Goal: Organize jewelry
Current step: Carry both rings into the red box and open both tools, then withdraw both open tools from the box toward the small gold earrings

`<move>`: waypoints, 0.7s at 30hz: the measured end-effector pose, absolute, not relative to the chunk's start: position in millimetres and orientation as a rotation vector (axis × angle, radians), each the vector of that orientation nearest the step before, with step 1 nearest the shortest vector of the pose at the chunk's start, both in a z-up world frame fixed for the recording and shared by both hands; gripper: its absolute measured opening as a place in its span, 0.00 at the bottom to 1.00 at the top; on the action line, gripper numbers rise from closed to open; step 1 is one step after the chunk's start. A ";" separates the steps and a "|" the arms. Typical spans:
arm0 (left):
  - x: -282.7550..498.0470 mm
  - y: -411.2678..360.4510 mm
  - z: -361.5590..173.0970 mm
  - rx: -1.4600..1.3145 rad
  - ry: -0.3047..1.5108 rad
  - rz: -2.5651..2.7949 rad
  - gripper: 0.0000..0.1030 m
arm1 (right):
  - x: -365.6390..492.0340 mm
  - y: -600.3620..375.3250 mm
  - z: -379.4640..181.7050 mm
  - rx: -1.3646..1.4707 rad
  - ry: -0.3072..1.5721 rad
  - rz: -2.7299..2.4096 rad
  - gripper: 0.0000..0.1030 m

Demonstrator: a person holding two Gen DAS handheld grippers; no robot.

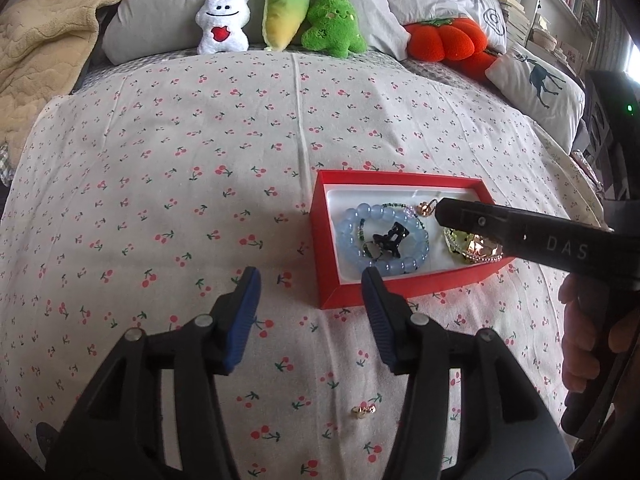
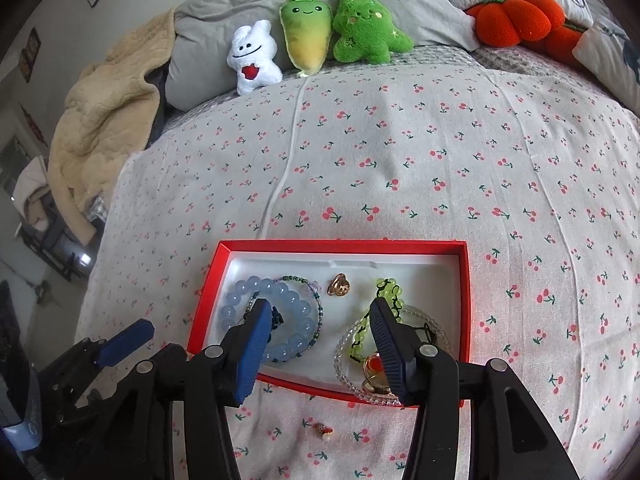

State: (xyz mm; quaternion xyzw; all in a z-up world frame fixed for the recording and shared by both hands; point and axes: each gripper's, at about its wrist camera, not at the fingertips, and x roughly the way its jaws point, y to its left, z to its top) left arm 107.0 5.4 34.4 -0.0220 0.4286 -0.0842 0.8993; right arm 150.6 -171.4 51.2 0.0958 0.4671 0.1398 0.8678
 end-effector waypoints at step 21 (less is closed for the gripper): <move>51.8 2.2 13.5 -0.012 1.020 -0.156 0.83 | 69.3 -194.8 60.3 0.089 0.960 0.226 0.74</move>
